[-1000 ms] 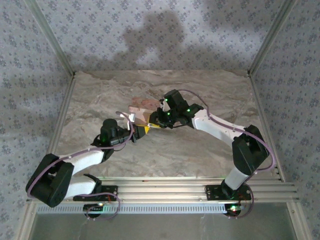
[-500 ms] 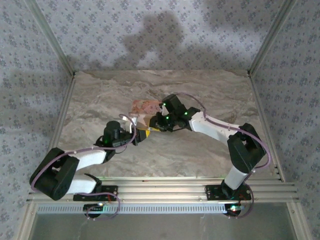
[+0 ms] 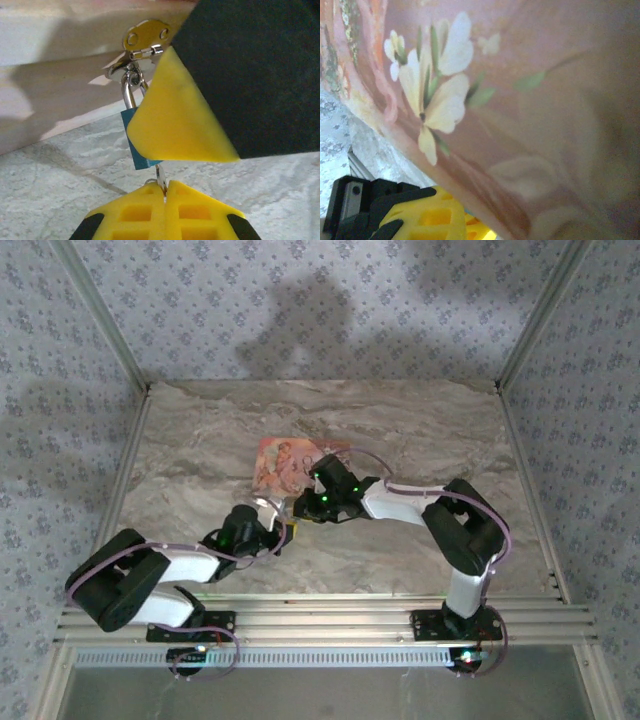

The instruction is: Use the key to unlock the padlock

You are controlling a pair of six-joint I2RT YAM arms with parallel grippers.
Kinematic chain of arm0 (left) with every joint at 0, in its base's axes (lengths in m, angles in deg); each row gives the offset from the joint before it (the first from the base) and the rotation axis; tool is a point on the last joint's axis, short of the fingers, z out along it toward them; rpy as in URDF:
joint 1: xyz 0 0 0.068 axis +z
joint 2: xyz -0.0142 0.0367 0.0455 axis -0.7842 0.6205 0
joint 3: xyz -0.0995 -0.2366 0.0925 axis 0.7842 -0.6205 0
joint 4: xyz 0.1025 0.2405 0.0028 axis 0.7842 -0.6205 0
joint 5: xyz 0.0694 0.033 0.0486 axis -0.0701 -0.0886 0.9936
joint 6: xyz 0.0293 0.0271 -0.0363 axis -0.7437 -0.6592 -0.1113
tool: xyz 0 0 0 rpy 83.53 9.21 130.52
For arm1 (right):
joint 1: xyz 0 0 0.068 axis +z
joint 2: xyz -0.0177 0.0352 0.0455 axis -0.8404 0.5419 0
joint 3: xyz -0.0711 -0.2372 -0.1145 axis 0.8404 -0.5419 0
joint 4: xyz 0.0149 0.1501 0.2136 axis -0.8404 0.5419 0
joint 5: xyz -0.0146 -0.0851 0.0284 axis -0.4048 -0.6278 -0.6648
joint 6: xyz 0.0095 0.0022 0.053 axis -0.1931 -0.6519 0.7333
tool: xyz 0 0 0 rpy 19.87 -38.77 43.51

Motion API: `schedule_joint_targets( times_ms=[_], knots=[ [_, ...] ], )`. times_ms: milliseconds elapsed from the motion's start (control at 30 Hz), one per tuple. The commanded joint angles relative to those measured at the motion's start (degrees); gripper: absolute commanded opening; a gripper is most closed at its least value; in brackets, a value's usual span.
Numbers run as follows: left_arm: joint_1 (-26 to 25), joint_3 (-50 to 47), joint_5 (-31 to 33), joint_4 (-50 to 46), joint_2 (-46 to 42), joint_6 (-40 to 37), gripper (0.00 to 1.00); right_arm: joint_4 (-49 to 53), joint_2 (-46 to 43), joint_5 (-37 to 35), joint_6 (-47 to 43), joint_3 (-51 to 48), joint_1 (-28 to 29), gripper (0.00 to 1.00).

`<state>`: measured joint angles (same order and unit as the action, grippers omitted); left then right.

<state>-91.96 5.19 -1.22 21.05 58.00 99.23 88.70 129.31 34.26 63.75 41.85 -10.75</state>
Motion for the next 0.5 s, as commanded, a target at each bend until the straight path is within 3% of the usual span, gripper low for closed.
schedule_joint_targets(
  times_ms=[0, 200, 400, 467],
  knots=[
    [-4.3, 0.0, 7.7, 1.3, 1.2, -6.9, 0.0, 0.5, 2.4, 6.3, 6.8, 0.1, 0.9, 0.0],
    [-8.4, -0.1, 16.4, 2.0, 4.1, -10.5, 0.0, 1.4, 3.5, 6.2, 8.4, 0.9, 1.4, 0.06],
    [-8.5, -0.8, 17.3, 4.8, 5.6, -8.8, 0.0, 3.0, 3.7, 4.8, 8.3, 1.4, 1.8, 0.18],
    [-8.4, -0.9, 17.2, 5.0, 5.5, -8.2, 0.0, 3.5, 3.3, 4.2, 8.2, 1.5, 2.0, 0.26]
  ],
)
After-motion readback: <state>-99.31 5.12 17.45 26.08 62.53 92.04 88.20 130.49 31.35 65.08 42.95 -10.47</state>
